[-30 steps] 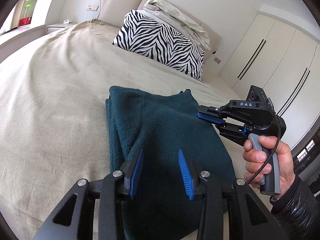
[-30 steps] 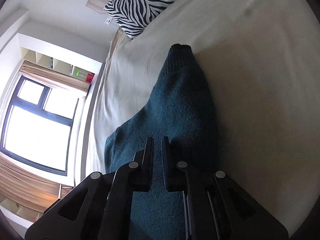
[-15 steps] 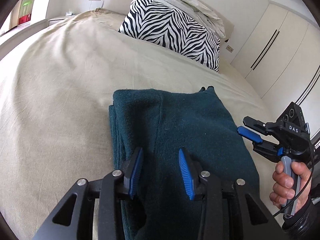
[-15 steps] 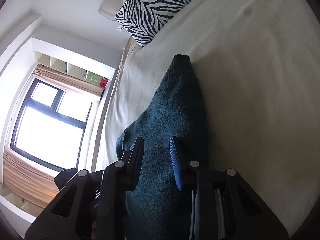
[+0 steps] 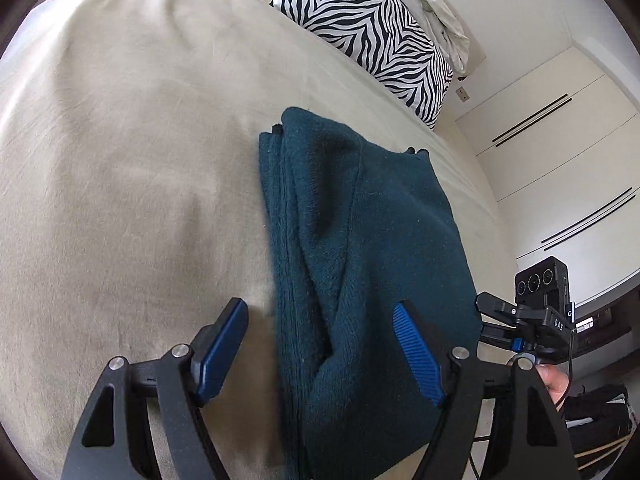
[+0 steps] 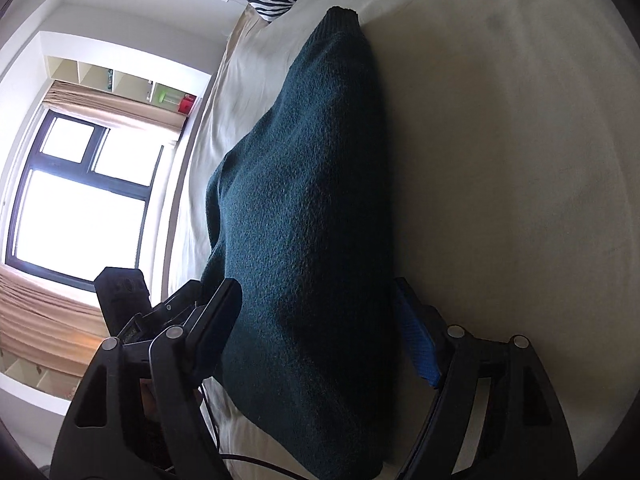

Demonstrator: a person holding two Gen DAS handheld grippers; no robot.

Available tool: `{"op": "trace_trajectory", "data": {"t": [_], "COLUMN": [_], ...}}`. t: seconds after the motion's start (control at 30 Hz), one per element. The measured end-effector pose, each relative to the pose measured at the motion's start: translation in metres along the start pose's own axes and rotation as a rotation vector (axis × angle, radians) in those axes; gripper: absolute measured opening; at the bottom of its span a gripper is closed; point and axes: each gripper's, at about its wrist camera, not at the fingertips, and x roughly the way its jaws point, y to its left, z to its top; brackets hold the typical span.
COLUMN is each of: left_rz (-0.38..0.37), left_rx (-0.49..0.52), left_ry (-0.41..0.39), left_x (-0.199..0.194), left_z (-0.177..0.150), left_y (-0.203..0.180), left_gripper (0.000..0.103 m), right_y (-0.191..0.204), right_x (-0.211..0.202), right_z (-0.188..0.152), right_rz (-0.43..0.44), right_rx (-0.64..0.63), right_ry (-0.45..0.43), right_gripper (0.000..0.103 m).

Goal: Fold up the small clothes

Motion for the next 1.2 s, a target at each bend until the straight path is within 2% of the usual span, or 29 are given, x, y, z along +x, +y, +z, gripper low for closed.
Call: {"op": "trace_trajectory", "data": {"t": [0.13, 0.33, 0.47, 0.53, 0.57, 0.6, 0.7, 0.87, 0.97, 1.2], "left_rz": [-0.042, -0.188, -0.198, -0.224, -0.229, -0.228, -0.271, -0.234, -0.21, -0.163], "left_rx": [-0.054, -0.174, -0.181, -0.186, -0.199, -0.214, -0.267, -0.23, -0.187, -0.105], "left_ry": [0.066, 0.098, 0.105, 0.115, 0.126, 0.135, 0.124, 0.1, 0.079, 0.013], "left_x": [0.003, 0.015, 0.024, 0.031, 0.038, 0.043, 0.046, 0.029, 0.008, -0.059], "left_z": [0.005, 0.02, 0.024, 0.024, 0.023, 0.021, 0.018, 0.018, 0.018, 0.019], "left_y": [0.009, 0.026, 0.018, 0.012, 0.012, 0.013, 0.02, 0.012, 0.005, 0.007], "left_gripper": [0.077, 0.078, 0.078, 0.071, 0.058, 0.042, 0.03, 0.027, 0.027, 0.027], "right_y": [-0.009, -0.013, -0.009, 0.0, 0.002, 0.006, 0.007, 0.037, 0.063, 0.128], "right_x": [-0.002, 0.006, 0.018, 0.021, 0.021, 0.024, 0.021, 0.013, 0.006, 0.006], "right_z": [-0.001, 0.012, 0.019, 0.016, 0.015, 0.016, 0.012, 0.004, -0.007, -0.037], "right_rz": [0.062, 0.175, 0.135, 0.106, 0.095, 0.078, 0.047, -0.031, -0.04, 0.038], "right_rx": [0.044, 0.083, 0.071, 0.042, 0.033, 0.025, 0.029, -0.036, -0.068, -0.137], "right_ry": [0.022, 0.037, 0.057, 0.058, 0.056, 0.053, 0.039, -0.007, -0.018, -0.043], "right_gripper": [0.074, 0.073, 0.069, 0.069, 0.068, 0.062, 0.046, 0.04, 0.038, 0.037]}}
